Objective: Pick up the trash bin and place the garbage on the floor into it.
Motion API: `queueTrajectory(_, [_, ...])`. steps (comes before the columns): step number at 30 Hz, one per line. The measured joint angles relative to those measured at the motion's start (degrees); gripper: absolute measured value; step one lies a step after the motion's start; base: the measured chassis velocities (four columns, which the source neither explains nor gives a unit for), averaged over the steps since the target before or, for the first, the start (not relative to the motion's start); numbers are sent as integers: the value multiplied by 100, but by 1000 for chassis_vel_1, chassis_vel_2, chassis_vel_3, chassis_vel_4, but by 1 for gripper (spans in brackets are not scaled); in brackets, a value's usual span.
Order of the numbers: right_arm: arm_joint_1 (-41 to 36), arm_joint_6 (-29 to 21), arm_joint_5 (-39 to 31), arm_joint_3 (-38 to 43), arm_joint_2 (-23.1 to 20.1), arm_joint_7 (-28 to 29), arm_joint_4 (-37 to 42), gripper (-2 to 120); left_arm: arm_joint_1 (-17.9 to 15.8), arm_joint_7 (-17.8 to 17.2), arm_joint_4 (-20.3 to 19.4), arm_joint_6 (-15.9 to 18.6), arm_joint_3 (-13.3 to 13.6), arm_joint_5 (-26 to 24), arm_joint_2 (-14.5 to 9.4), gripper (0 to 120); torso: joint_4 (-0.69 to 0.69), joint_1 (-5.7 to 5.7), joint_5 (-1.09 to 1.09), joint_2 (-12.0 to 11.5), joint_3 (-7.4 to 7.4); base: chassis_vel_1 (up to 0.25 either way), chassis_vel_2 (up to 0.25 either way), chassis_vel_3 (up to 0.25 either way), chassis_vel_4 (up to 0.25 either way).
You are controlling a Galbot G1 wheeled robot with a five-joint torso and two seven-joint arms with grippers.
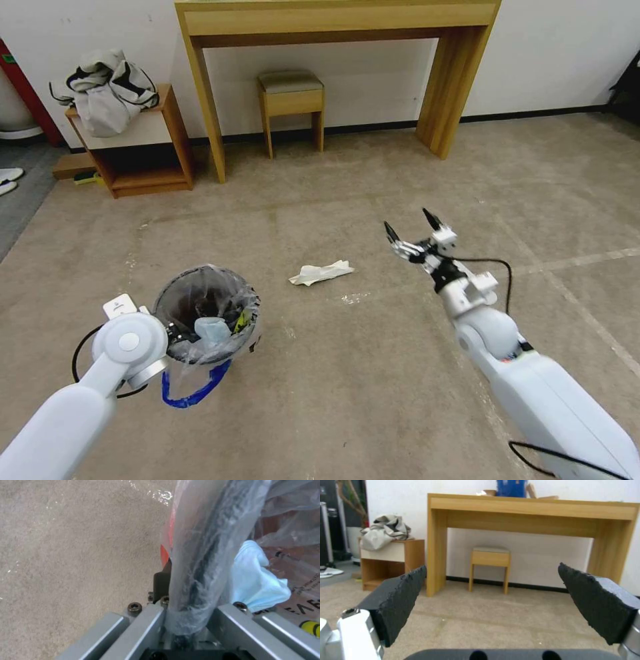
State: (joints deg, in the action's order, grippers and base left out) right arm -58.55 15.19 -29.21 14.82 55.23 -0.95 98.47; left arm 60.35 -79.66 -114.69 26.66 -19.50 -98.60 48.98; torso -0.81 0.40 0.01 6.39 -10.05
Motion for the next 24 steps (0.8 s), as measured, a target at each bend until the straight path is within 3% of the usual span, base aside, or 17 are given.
queueTrajectory(11, [-851,151,345,528,404,-258,172,100,16,-6,-24,3,-35,-1,15,0,0,0,-1,0,-1,0,0,0,0])
queueTrajectory(24, [-1304,240,594,622,734,-379,264,100,89,-16,-108,2,-111,-10,-9,0,0,0,-1,0,-1,0,0,0,0])
